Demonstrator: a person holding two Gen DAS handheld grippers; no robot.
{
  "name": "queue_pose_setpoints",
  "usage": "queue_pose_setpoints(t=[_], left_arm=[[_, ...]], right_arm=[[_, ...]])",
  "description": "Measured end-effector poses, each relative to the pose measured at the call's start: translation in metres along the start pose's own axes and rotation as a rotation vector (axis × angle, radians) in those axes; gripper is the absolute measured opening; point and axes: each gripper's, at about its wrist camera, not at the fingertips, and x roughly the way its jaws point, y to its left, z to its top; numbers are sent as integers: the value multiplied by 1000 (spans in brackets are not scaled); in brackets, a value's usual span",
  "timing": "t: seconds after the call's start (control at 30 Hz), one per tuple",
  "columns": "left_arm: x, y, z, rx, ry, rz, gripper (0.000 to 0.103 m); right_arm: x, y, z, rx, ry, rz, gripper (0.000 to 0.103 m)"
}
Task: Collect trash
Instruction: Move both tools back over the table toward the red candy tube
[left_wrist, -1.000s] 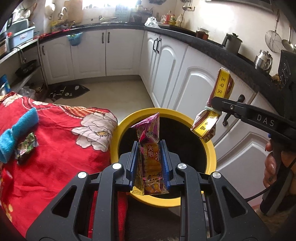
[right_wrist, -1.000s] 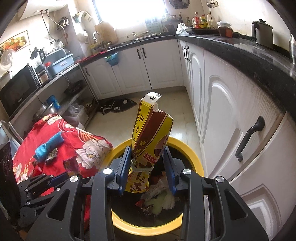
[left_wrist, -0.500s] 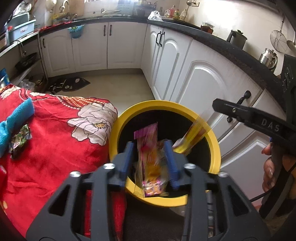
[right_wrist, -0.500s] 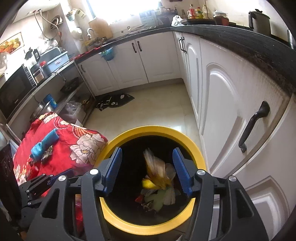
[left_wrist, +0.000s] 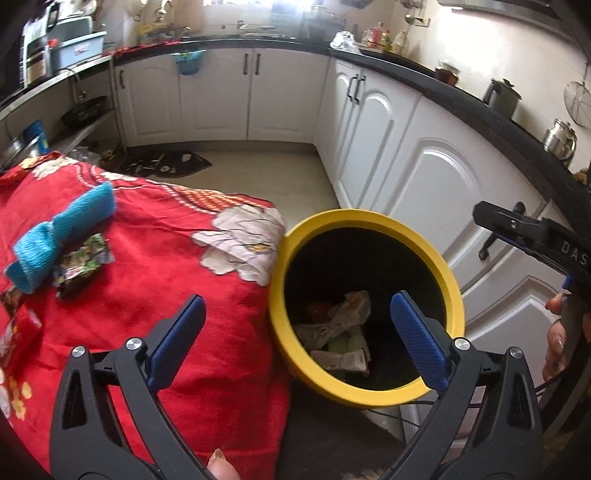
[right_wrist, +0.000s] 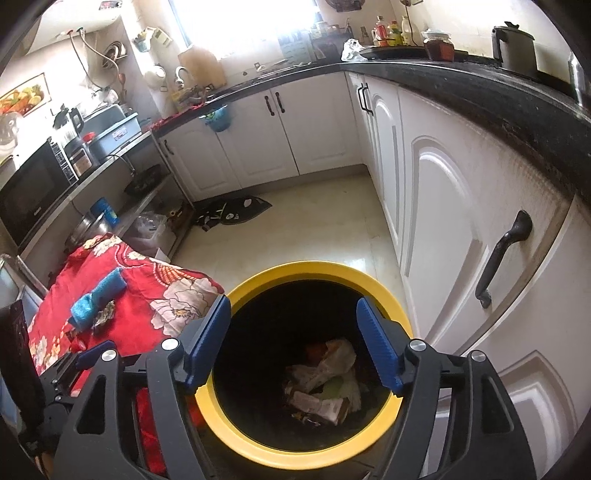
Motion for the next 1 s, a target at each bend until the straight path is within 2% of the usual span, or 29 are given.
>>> queue_pose_setpoints(t=[0.5,1.0], left_arm=[[-46,52,4,-100,-93,76,92],[-76,102,-13,-186,-134,146,92]], right_arm=[[-13,47,-2,-90,-18,75,70],[-16,96,-5,-173,-5,152,71]])
